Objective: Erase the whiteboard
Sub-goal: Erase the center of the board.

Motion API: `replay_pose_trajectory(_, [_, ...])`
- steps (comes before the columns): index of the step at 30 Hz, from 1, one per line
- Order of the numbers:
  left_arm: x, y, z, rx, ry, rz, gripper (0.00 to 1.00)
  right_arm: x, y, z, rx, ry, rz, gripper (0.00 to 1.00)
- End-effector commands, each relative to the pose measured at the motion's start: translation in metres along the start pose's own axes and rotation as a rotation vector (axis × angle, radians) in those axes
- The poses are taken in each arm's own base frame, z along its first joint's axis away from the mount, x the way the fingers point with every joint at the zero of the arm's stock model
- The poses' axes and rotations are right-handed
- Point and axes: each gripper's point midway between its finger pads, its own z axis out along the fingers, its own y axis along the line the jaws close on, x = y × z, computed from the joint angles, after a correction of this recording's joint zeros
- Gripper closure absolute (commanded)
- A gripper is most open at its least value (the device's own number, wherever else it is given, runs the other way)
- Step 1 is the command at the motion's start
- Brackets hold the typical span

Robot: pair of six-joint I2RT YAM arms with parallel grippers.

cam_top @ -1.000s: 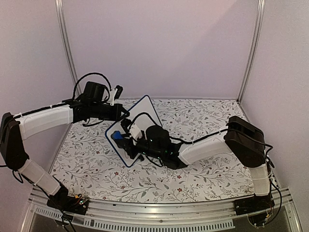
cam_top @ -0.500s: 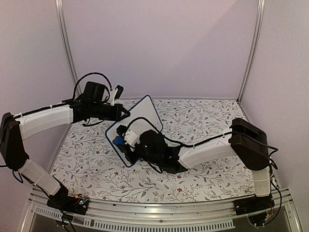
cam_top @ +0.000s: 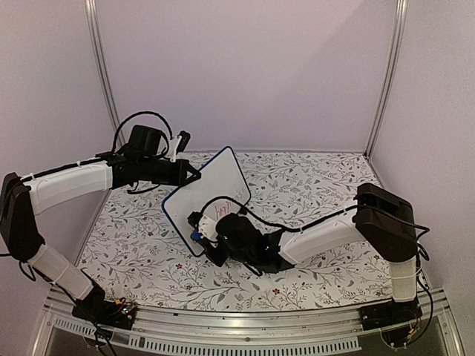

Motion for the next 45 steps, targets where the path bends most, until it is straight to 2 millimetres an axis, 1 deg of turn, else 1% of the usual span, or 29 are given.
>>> replay_pose_trajectory(1, [0.029,-0.007,0.007,0.035,0.093,-0.02,1.0,0.009,0.0,-0.005,0.0,0.046,0.001,0.84])
replay_pose_trajectory(15, [0.028,-0.007,0.006,0.033,0.09,-0.02,1.0,0.041,0.014,-0.003,-0.047,0.145,-0.006,0.84])
replay_pose_trajectory(19, [0.028,-0.007,0.006,0.033,0.09,-0.02,1.0,0.043,0.018,-0.002,-0.06,0.152,0.002,0.84])
replay_pose_trajectory(23, [0.028,-0.007,0.006,0.033,0.091,-0.022,1.0,0.03,0.02,-0.002,-0.067,0.131,0.008,0.84])
replay_pose_trajectory(30, [0.028,-0.007,0.006,0.031,0.091,-0.02,1.0,-0.02,0.013,-0.005,-0.04,0.035,0.0,0.84])
replay_pose_trajectory(32, [0.028,-0.006,0.006,0.031,0.09,-0.021,1.0,-0.031,0.011,-0.005,-0.033,0.015,-0.011,0.84])
replay_pose_trajectory(36, [0.028,-0.006,0.006,0.031,0.09,-0.02,1.0,-0.044,0.012,-0.002,-0.032,-0.01,-0.022,0.84])
replay_pose_trajectory(40, [0.028,-0.007,0.005,0.032,0.088,-0.02,1.0,-0.052,0.011,-0.005,-0.035,-0.026,-0.011,0.84])
replay_pose_trajectory(42, [0.028,-0.007,0.006,0.033,0.089,-0.021,1.0,-0.052,0.011,-0.007,-0.036,-0.026,-0.008,0.84])
replay_pose_trajectory(44, [0.027,-0.007,0.005,0.034,0.088,-0.02,1.0,-0.049,0.011,-0.008,-0.038,-0.02,-0.007,0.84])
replay_pose_trajectory(45, [0.027,-0.007,0.005,0.034,0.087,-0.02,1.0,-0.043,0.011,-0.007,-0.04,-0.009,-0.009,0.84])
